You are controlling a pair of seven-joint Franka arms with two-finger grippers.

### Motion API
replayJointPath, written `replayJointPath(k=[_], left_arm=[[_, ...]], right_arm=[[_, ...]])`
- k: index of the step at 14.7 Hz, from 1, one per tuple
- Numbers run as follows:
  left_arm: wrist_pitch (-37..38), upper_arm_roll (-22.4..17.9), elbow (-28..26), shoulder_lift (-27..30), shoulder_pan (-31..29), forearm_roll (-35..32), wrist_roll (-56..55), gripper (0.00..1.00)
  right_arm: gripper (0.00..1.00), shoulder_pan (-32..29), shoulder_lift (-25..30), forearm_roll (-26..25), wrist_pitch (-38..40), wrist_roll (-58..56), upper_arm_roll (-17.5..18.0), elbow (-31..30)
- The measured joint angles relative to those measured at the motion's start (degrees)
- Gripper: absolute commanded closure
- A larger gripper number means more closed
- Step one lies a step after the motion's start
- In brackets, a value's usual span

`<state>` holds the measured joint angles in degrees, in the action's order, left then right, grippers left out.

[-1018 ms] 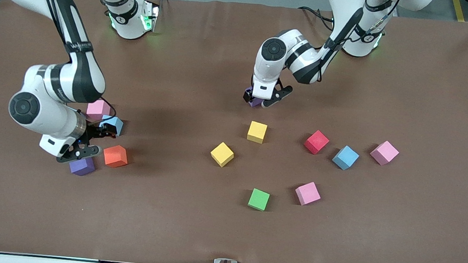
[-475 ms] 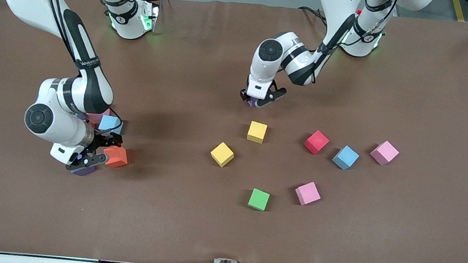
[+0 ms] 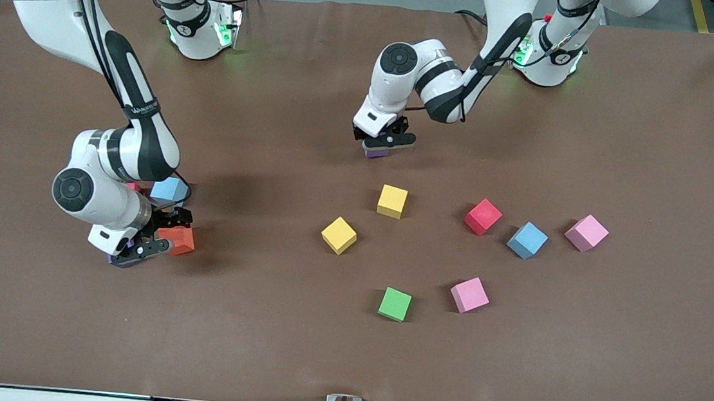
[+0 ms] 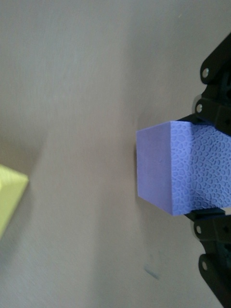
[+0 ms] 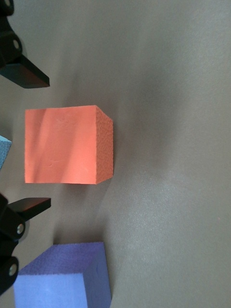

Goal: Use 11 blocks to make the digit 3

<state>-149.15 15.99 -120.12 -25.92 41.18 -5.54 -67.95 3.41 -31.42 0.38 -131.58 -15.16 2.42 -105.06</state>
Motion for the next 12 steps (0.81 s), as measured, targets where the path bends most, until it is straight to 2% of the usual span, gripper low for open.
replayJointPath(k=[5,6,7,8,9,10,11,12], left_arm=[[4.4,0.0,7.2,-4.5,1.7,-1.3,4.9,0.94],[4.8,0.0,8.3,-5.4,2.0,-1.7,5.4,0.94],[5.0,0.0,9.0,-6.2,2.2,-2.1,5.7,0.93],[5.1,0.0,9.4,-6.8,2.3,-2.2,5.9,0.91],[5.2,0.0,9.6,-7.3,2.3,-2.2,6.1,0.84],[5.3,0.0,9.8,-7.4,2.3,-2.2,6.2,0.67],[5.5,0.0,9.9,-7.4,2.4,-2.2,6.2,0.28],[5.5,0.0,9.9,-7.4,2.4,-2.3,6.2,0.02]], right_arm=[[0.01,0.0,-1.9,0.0,-1.7,-0.1,0.0,0.0],[0.05,0.0,-2.3,0.0,-2.0,-0.1,0.0,0.0],[0.18,0.0,-2.6,0.0,-2.3,-0.1,0.0,0.0],[0.38,0.0,-2.8,0.0,-2.5,-0.1,0.0,0.0],[0.54,0.0,-2.9,0.0,-2.6,-0.2,0.0,0.0],[0.63,0.0,-2.9,0.0,-2.6,-0.6,0.0,0.0],[0.69,0.0,-2.9,0.0,-2.6,-1.6,0.0,0.0],[0.73,0.0,-2.9,0.0,-2.6,-2.6,0.0,0.1]])
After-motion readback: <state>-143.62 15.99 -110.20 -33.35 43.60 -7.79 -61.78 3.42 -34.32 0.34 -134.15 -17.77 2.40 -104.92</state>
